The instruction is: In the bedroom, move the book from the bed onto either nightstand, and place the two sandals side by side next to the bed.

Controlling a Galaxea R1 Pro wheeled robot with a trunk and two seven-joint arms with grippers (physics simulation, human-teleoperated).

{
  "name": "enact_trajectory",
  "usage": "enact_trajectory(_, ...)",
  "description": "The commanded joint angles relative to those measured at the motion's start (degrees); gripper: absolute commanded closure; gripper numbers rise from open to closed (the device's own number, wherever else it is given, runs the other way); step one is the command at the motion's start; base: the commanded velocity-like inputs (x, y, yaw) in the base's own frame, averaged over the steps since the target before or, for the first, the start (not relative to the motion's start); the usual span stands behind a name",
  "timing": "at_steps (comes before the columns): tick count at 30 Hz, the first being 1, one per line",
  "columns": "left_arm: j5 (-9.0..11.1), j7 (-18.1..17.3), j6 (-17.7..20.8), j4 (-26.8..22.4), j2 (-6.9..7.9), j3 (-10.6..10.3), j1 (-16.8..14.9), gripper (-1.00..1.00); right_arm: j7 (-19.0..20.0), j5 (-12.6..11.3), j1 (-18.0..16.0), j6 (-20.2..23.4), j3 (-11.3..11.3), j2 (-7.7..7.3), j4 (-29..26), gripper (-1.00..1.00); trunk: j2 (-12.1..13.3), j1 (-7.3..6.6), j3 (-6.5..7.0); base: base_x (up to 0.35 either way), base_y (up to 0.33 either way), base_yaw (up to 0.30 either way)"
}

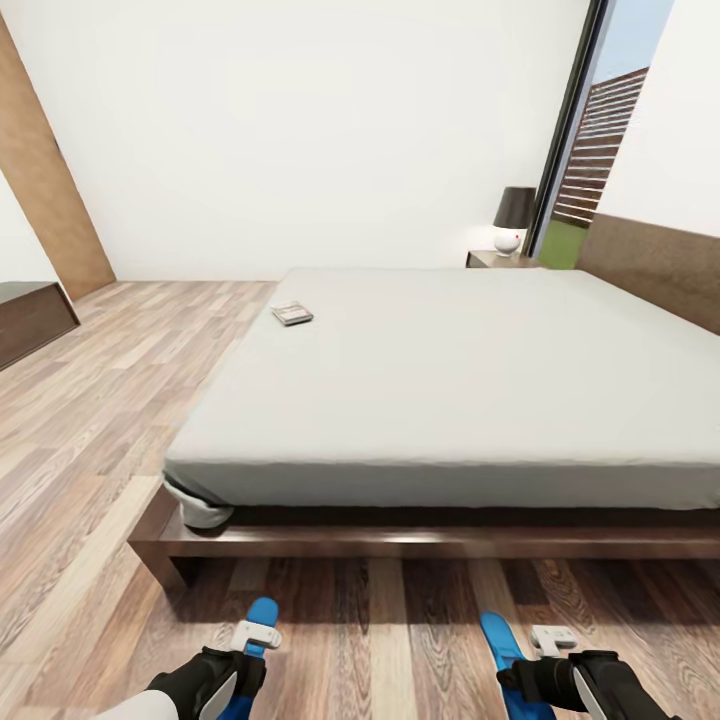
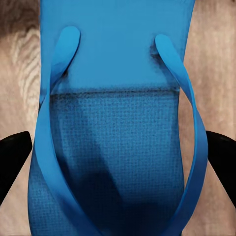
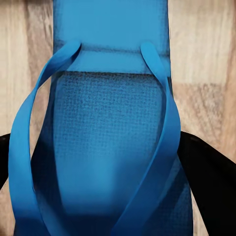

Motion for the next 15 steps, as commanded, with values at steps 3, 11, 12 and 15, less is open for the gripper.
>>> enact_trajectory(3, 0.2, 0.2, 0.3, -0.1, 0.01, -0.3, 0.0, 1.0, 0.4, 0.1, 0.0, 0.3, -0.2, 0.03, -0.1, 1.0, 0.0, 0.0, -0.05, 0.044, 0.042, -0.005)
enact_trajectory(11, 0.2, 0.2, 0.2, -0.1, 0.03, -0.3, 0.0, 1.0, 0.4, 0.1, 0.0, -0.3, -0.2, 0.03, -2.0, 1.0, 0.0, 0.0, -0.05, 0.011, 0.01, -0.001)
enact_trajectory(12, 0.2, 0.2, 0.2, -0.1, 0.02, -0.3, 0.0, 1.0, 0.4, 0.1, 0.1, -0.2, -0.2, 0.04, -2.6, 1.0, 0.0, 0.0, -0.05, 0.002, 0.002, 0.0)
enact_trajectory(15, 0.2, 0.2, 0.2, -0.1, 0.01, -0.3, 0.0, 1.0, 0.3, 0.1, 2.2, 0.3, -0.2, 0.08, -6.2, 1.0, 0.0, 0.0, -0.05, 0.0, 0.0, 0.0)
